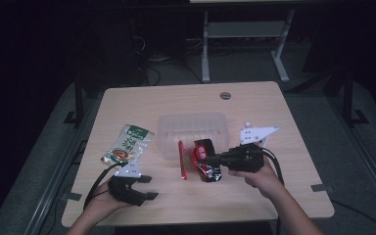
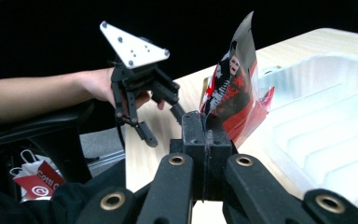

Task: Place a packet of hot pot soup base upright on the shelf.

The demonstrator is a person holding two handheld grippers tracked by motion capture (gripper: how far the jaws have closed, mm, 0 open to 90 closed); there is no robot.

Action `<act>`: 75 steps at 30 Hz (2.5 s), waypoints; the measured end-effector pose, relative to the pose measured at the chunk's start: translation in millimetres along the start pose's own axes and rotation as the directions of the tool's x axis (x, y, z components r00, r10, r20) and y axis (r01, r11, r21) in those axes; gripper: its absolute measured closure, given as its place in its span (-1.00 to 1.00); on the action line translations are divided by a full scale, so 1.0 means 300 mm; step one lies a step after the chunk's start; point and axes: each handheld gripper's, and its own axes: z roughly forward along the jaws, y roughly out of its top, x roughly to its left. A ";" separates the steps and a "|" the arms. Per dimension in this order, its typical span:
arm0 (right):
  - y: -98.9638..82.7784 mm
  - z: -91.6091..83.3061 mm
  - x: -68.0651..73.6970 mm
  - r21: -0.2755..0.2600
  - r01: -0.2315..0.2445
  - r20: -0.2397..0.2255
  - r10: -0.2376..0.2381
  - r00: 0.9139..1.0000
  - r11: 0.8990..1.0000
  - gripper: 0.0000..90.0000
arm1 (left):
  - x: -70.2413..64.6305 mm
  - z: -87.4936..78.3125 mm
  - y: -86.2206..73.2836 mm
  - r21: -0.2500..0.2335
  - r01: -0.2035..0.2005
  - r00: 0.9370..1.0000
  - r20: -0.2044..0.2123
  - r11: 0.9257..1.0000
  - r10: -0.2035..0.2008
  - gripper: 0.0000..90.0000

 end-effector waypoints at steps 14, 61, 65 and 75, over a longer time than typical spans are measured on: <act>0.078 -0.059 -0.058 -0.053 0.005 0.073 -0.001 0.997 0.999 1.00 | 0.024 0.000 -0.009 0.006 -0.001 1.000 -0.011 1.000 0.001 -0.22; 0.063 -0.156 -0.230 -0.048 -0.039 0.295 0.052 0.954 0.998 1.00 | 0.047 0.008 -0.017 0.000 0.013 1.000 -0.002 1.000 -0.013 -0.21; 0.058 -0.147 -0.232 -0.037 -0.046 0.306 0.055 0.950 0.998 0.99 | 0.047 0.008 -0.018 0.006 0.012 1.000 0.000 1.000 -0.012 -0.21; 0.055 -0.126 -0.235 -0.028 -0.044 0.313 0.051 0.948 0.999 0.99 | 0.046 0.014 -0.018 0.010 0.013 1.000 0.003 1.000 -0.013 -0.21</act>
